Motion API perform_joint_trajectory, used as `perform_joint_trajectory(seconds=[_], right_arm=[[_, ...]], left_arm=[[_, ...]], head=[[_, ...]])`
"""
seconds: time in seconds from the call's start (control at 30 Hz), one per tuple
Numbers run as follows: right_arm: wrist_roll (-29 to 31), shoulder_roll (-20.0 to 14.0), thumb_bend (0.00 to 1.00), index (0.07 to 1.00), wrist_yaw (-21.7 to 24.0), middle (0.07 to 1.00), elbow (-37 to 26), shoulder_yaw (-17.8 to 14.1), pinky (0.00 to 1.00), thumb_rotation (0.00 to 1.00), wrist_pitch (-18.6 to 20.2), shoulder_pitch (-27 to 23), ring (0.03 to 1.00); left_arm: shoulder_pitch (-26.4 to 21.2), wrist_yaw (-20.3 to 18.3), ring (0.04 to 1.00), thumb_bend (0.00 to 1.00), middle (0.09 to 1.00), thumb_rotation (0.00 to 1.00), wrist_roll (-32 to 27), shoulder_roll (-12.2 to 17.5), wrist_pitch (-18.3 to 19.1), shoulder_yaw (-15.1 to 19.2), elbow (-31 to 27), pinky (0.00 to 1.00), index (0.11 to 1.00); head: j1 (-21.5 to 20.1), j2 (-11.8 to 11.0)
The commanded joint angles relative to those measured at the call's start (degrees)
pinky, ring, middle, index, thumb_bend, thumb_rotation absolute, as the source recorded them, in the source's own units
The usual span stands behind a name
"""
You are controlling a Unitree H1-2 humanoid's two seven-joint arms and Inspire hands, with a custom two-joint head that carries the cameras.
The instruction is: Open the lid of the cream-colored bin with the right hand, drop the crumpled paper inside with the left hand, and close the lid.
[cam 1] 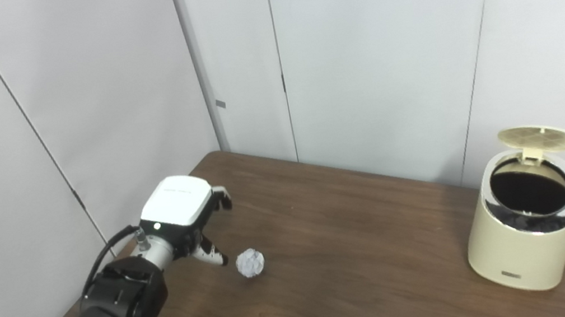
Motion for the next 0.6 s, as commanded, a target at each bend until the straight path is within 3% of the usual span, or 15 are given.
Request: perform_joint_trajectory(seconds=[0.0,0.2,0.4,0.5,0.57], right_arm=[[0.1,-1.3,0.97,0.977,-0.1,0.978,-2.4,-0.3,0.73,0.78,-1.2,-2.0,0.903],[0.3,-1.4,0.97,0.979,-0.1,0.978,-2.2,-0.4,0.74,0.78,-1.2,-2.0,0.911],[-0.4,-1.5,0.96,0.970,-0.3,0.973,-2.1,-0.3,0.71,0.77,-1.1,-2.2,0.893],[-0.5,-1.5,0.96,0.971,-0.2,0.977,-2.3,-0.4,0.71,0.77,-0.8,-2.2,0.897],[-0.6,-1.5,0.95,0.972,0.0,0.977,-2.6,-0.4,0.71,0.77,-0.5,-2.1,0.898]], left_arm=[[-1.2,2.7,0.595,0.93,0.626,0.12,1.2,2.4,-1.2,0.2,0.7,0.61,0.634],[-2.5,-1.5,0.606,0.89,0.641,0.14,1.2,1.3,0.6,-1.5,1.0,0.62,0.663],[-3.1,-1.4,0.545,0.90,0.598,0.15,0.9,0.2,0.7,-3.0,2.3,0.56,0.667],[-3.2,-1.5,0.619,0.88,0.647,0.16,0.1,-0.2,0.9,-3.5,3.4,0.64,0.674],[-3.4,-1.9,0.621,0.88,0.652,0.16,0.1,-0.3,1.1,-3.9,3.6,0.63,0.675]], head=[[-0.1,0.1],[-0.1,0.5],[-0.3,1.1],[-0.3,1.1],[-0.4,1.5]])
